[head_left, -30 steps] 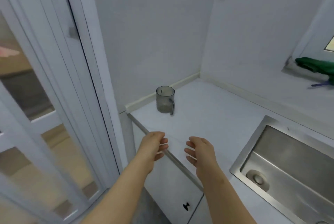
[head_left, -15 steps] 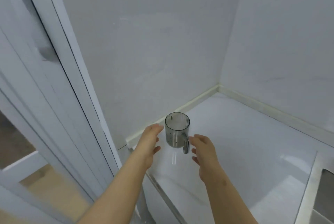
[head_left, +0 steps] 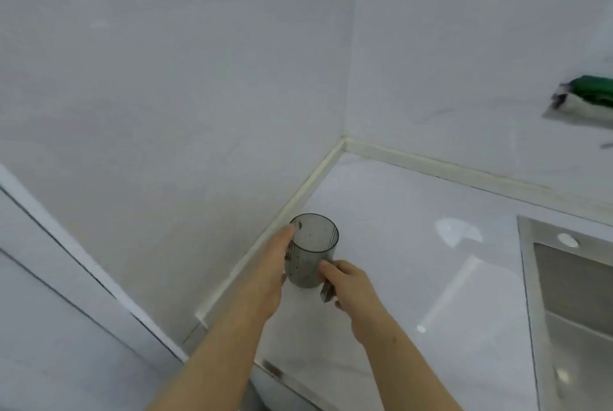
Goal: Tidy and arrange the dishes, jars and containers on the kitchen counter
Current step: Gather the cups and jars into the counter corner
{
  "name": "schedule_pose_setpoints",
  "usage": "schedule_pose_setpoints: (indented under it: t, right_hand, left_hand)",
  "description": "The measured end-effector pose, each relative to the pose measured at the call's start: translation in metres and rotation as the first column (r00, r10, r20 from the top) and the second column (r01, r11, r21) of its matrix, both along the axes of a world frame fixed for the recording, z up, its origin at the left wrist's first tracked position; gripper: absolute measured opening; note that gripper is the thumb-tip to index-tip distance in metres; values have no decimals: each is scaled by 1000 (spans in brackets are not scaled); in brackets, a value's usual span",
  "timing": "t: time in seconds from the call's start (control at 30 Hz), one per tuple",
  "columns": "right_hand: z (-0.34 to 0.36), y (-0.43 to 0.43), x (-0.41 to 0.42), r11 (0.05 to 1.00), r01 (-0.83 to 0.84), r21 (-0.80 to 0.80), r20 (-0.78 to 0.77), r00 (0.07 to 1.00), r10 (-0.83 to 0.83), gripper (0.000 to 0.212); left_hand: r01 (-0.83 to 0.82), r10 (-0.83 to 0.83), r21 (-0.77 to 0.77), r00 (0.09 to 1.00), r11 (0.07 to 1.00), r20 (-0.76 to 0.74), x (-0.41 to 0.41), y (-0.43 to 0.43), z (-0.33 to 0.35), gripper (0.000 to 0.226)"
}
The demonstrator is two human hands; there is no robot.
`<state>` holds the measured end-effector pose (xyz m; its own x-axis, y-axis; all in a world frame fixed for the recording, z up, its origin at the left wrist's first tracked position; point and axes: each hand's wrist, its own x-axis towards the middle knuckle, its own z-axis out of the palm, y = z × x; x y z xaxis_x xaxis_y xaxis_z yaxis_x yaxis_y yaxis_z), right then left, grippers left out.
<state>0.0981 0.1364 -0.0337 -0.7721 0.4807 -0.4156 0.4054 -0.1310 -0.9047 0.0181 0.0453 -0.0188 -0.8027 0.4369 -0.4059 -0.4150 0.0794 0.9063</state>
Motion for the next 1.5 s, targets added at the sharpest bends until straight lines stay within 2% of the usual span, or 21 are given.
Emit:
schedule_pose_setpoints:
  t: [0.13,0.27,0.37,0.43,0.7,0.87,1.03,1.17,1.3,1.33,1.43,1.5]
  right_hand:
    - [4,-5,24,969,241,-58,-58,968,-245,21]
    - [12,-10,73,894,436,-104,-70,894,-444,22]
    - [20,-11,131,768,624,-142,-113,761,-639,19]
    - [25,-10,153,719,678,-152,-123,709,-695,19]
    - [38,-19,326,406,895,-183,-173,378,-910,22]
    - [38,-24,442,223,959,-176,-152,198,-968,21]
    - [36,-32,545,46,991,-123,-129,30,-991,24]
    - [32,-61,620,-132,979,-154,-104,-149,-983,24]
    - [17,-97,706,-390,903,-180,-83,-409,-909,24]
    - [20,-100,711,-404,896,-183,-65,-422,-904,25]
    - [15,-122,761,-561,803,-201,-51,-580,-813,25]
    - [16,-131,795,-636,745,-204,-58,-657,-752,23]
  left_hand:
    - [206,-205,35,978,978,-30,8,10,6,34]
    - [412,-410,66,911,909,-49,42,36,11,33]
    - [573,-570,72,820,817,-54,97,53,23,22]
    - [622,-618,91,783,777,-70,121,59,27,21]
    - [868,-857,88,497,489,-135,298,92,43,20]
    - [937,-933,109,344,333,-109,419,103,46,19]
    - [977,-976,143,175,157,-126,528,107,41,32]
    - [992,-996,117,-30,-40,-79,614,100,30,34]
    - [959,-961,70,-277,-276,1,719,85,17,43]
    - [957,-959,75,-283,-281,12,726,84,16,42]
    - [894,-897,88,-442,-439,23,797,73,9,23]
    - [854,-855,84,-517,-514,22,839,66,10,19]
